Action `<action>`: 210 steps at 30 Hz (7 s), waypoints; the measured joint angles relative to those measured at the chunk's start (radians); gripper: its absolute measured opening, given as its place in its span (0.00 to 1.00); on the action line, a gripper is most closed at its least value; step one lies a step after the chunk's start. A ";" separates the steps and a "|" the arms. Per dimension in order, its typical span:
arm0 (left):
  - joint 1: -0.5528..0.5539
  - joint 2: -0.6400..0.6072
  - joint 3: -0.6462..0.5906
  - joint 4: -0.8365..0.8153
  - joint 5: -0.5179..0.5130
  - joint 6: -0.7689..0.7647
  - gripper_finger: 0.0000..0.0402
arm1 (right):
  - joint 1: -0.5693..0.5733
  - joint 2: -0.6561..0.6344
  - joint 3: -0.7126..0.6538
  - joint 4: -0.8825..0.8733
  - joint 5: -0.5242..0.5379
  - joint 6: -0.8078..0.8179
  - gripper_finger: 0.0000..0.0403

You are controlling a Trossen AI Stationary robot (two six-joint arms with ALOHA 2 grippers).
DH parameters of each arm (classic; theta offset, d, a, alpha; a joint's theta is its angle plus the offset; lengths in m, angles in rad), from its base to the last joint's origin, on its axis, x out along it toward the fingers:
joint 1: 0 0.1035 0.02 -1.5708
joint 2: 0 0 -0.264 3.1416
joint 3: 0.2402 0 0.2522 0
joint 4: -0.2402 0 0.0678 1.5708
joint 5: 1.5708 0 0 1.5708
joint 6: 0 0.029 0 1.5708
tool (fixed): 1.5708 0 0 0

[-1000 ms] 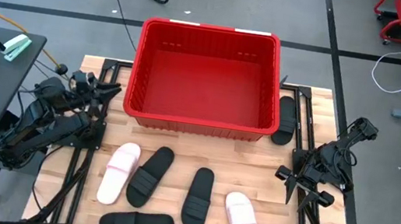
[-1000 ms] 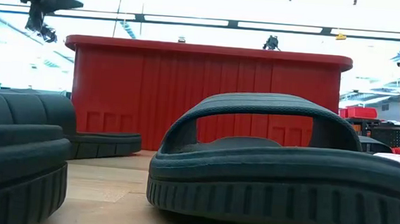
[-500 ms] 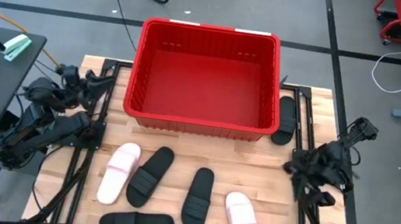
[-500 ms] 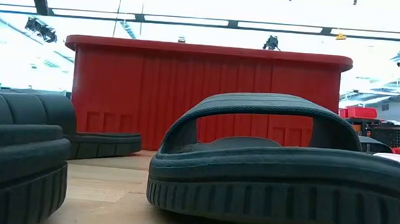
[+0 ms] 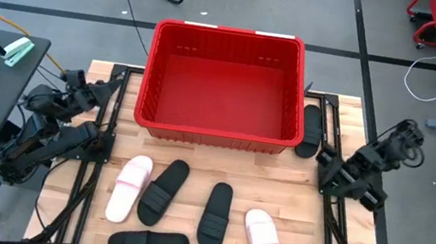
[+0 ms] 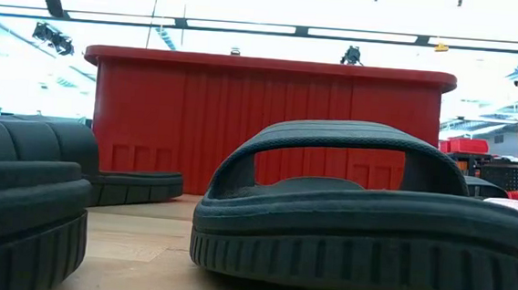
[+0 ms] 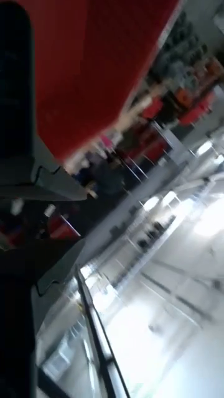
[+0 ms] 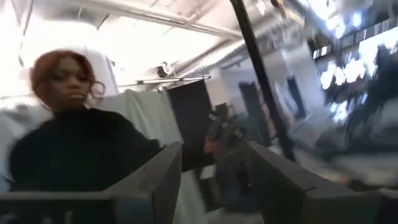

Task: Pick and place slides into bin
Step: Put the black slide into the red bin

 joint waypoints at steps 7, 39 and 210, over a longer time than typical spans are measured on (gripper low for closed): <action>0.000 0.000 0.024 0.173 -0.001 0.026 0.27 | 0.000 0.301 0.340 -0.002 0.001 -0.220 0.46; 0.000 0.325 0.472 0.153 0.299 0.172 0.27 | -0.079 0.777 0.809 -1.058 0.756 0.677 0.46; -0.002 0.700 0.643 -0.114 0.321 0.210 0.27 | -1.545 0.851 0.318 -1.443 -0.083 0.118 0.44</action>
